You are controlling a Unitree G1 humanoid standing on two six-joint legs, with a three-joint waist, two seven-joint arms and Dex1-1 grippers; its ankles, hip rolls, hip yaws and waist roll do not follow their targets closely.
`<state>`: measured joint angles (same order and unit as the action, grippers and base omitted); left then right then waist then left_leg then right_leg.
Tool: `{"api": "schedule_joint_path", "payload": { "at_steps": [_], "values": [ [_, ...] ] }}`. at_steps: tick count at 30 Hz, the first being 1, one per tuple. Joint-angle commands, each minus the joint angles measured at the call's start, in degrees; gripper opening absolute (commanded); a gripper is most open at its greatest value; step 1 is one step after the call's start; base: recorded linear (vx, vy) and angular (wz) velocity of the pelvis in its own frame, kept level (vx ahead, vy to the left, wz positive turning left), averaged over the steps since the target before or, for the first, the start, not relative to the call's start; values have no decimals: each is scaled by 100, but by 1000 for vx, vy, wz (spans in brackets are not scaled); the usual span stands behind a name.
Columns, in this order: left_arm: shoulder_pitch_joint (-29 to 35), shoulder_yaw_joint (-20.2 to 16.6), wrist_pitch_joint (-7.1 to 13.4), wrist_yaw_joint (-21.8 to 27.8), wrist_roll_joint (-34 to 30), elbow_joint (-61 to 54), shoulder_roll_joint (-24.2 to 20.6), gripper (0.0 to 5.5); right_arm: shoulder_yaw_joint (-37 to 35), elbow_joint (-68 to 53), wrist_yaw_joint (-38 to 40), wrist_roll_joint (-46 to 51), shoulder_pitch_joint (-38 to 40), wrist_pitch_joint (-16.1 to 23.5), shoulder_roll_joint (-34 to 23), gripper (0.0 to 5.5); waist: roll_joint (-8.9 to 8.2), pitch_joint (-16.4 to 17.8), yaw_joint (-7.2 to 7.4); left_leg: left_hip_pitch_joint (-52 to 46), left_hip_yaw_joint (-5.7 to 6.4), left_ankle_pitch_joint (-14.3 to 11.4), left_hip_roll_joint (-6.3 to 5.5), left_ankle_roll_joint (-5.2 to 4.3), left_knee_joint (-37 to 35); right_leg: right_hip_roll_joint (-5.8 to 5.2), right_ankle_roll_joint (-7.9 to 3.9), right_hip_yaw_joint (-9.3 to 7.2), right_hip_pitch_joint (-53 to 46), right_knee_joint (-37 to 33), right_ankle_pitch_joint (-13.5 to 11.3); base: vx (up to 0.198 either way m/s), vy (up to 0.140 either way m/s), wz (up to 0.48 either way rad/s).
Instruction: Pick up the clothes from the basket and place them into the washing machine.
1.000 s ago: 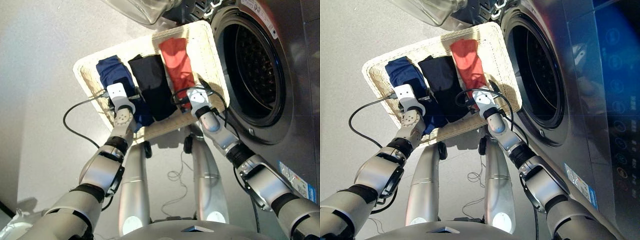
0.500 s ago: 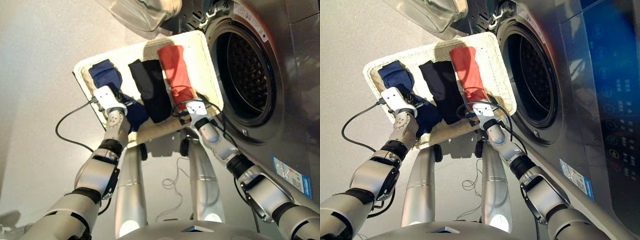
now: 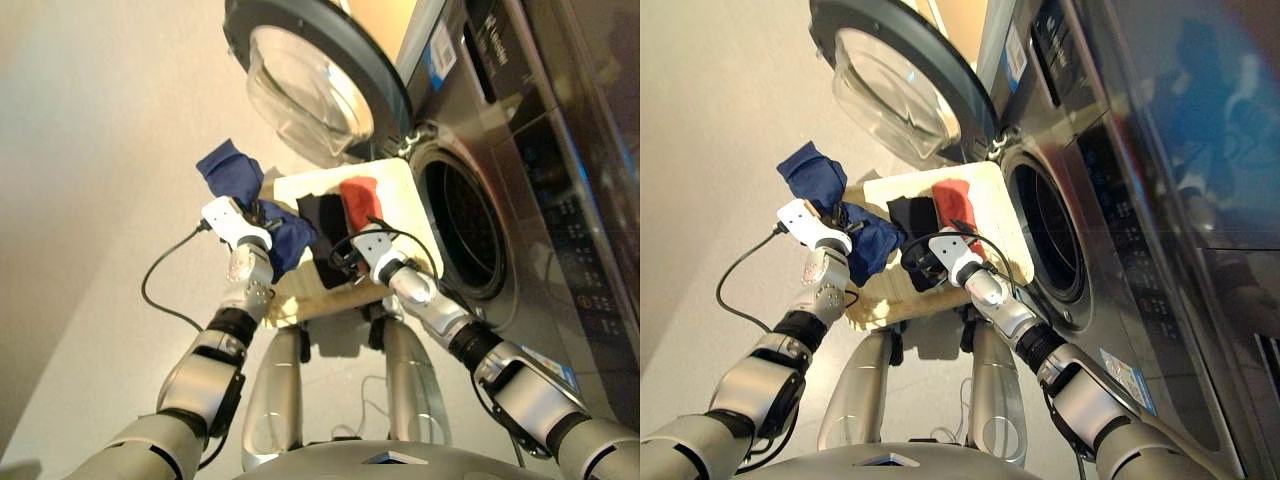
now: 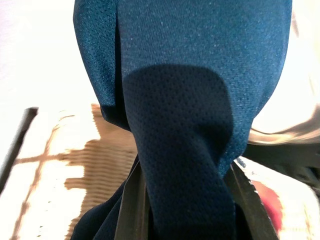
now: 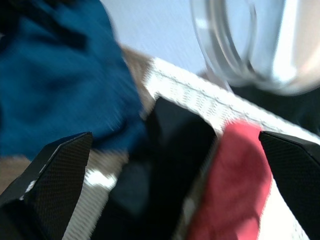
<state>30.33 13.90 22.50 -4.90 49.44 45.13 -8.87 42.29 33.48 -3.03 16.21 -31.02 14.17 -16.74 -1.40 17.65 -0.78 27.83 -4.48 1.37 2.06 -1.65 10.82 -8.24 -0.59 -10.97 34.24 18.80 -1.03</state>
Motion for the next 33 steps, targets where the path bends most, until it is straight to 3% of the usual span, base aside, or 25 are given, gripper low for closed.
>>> {"api": "schedule_joint_path", "payload": {
  "at_steps": [1, 3, 4, 5, 19, 24, 25, 33],
  "values": [
    [127, 42, 385, 185, 66, -307, 89, 0, 98, -659, -333, 541, -22, 362, 120, 550, 194, -169, -91, 59, 84, -60, -201, -75, 28, 35, -507, -119, -502, -542, -20, 0, 0, 0],
    [53, 145, 419, 246, 122, -495, 168, 0, 181, -778, -512, 769, 44, 368, 174, 550, 213, -219, -106, 6, 64, 145, -232, -34, -128, 26, -463, -169, -552, -700, -196, -49, 3, -2],
    [42, 145, 418, 245, 122, -494, 170, 0, 185, -775, -513, 771, 54, 367, 175, 550, 221, -233, -115, -78, 96, -5, -218, -69, -122, 47, -509, -135, -615, -660, -55, -96, 12, 16],
    [-12, 198, 429, 289, 157, -634, 205, 0, 255, -864, -620, 908, 74, 352, 207, 550, 224, -263, -117, -59, 59, 191, -244, -39, -220, 44, -468, -167, -616, -771, -221, 0, 0, 0],
    [-69, 755, 537, 434, 499, -1958, 403, 0, 523, -831, -610, 762, 4, 300, 340, 550, 278, -334, -192, -17, 117, 253, -265, -17, -265, 24, -455, -213, -604, -761, -257, -7, 1, 8],
    [-220, 879, 483, 466, 517, -2271, 373, 0, 380, -864, 52, -376, -155, 368, 225, 550, 290, -354, -203, 28, 129, 237, -256, 6, -218, 6, -454, -216, -566, -714, -245, 0, 0, 0],
    [-358, 871, 443, 448, 522, -2479, 326, 0, 210, -1026, 564, -1217, -226, 351, 96, 550, 302, -367, -212, 38, 130, 223, -258, 27, -203, 7, -456, -218, -567, -714, -247, 0, 0, 0],
    [-587, 1067, 407, 430, 635, -2838, 306, 0, -126, -1127, 1297, -2260, -334, 292, 62, 550, 313, -422, -245, 94, 155, 229, -262, 56, -206, 2, -473, -244, -535, -732, -268, 0, 0, 0]
  ]
}}
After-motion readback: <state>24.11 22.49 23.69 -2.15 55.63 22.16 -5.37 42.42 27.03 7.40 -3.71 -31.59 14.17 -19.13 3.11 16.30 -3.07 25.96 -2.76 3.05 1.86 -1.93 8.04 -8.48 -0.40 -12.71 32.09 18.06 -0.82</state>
